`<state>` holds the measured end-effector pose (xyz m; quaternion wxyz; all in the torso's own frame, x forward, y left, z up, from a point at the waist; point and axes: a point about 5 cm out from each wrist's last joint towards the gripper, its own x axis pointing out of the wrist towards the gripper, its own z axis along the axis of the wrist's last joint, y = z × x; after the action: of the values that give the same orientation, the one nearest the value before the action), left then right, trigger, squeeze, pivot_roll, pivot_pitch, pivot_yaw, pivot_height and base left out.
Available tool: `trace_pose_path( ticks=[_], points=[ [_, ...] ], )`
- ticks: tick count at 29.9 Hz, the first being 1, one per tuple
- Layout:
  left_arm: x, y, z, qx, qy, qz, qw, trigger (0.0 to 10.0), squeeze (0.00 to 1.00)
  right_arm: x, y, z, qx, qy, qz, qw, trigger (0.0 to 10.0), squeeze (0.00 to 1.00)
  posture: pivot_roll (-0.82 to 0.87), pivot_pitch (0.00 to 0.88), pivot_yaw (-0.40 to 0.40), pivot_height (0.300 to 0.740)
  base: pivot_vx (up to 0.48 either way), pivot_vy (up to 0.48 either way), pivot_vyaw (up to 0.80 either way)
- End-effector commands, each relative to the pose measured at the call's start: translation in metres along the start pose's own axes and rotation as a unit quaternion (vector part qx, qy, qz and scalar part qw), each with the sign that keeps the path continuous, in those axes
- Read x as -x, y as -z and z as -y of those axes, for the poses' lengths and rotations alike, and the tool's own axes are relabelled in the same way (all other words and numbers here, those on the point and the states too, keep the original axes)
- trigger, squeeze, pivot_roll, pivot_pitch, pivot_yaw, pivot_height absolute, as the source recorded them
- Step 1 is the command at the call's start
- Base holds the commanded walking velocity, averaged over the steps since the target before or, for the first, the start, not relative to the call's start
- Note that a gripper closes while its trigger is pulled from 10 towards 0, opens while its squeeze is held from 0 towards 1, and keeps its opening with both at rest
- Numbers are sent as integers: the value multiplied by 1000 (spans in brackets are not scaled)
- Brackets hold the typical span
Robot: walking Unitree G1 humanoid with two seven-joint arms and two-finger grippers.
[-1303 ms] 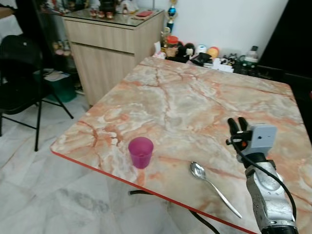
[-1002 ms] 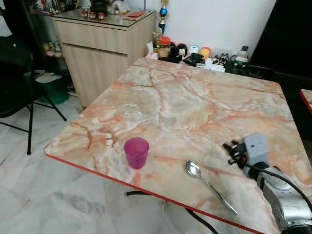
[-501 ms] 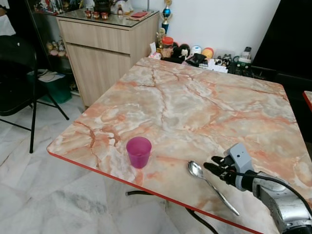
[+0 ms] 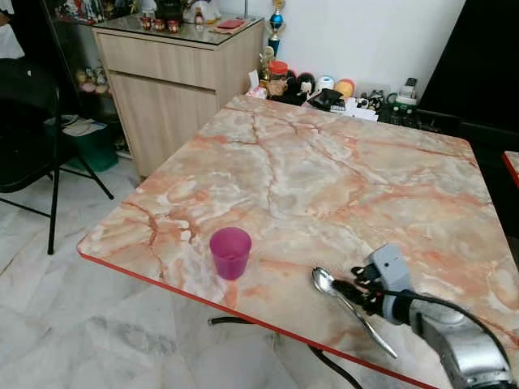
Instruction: Setting the table
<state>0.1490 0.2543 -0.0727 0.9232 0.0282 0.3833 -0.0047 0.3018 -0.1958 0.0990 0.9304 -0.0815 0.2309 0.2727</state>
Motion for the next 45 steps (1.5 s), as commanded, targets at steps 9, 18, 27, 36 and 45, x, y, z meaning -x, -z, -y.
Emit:
trace_pose_path(
  ticks=[9, 18, 27, 36, 45],
  points=[
    [3, 7, -1, 4, -2, -16, 1000, 10000, 0, 19, 2, -10, -6, 16, -1, 1000, 10000, 0, 89, 70, -65, 740, 0, 0, 0],
    [1, 5, 0, 2, 1, -14, 1000, 10000, 0, 20, 8, -20, -12, 8, -12, 1000, 10000, 0, 90, 70, -62, 740, 0, 0, 0],
    [3, 7, -3, 0, -1, -17, 1000, 10000, 0, 20, 18, -24, -24, 6, -27, 999, 10000, 0, 95, 74, -58, 740, 0, 0, 0],
    [4, 7, -4, -2, 0, -17, 1000, 10000, 0, 17, 30, -25, -33, 3, -40, 999, 10000, 0, 95, 76, -52, 740, 0, 0, 0],
    [4, 7, -4, -3, 1, -18, 1000, 10000, 0, 13, 34, -20, -27, 11, -42, 999, 10000, 0, 97, 77, -50, 740, 0, 0, 0]
  ],
)
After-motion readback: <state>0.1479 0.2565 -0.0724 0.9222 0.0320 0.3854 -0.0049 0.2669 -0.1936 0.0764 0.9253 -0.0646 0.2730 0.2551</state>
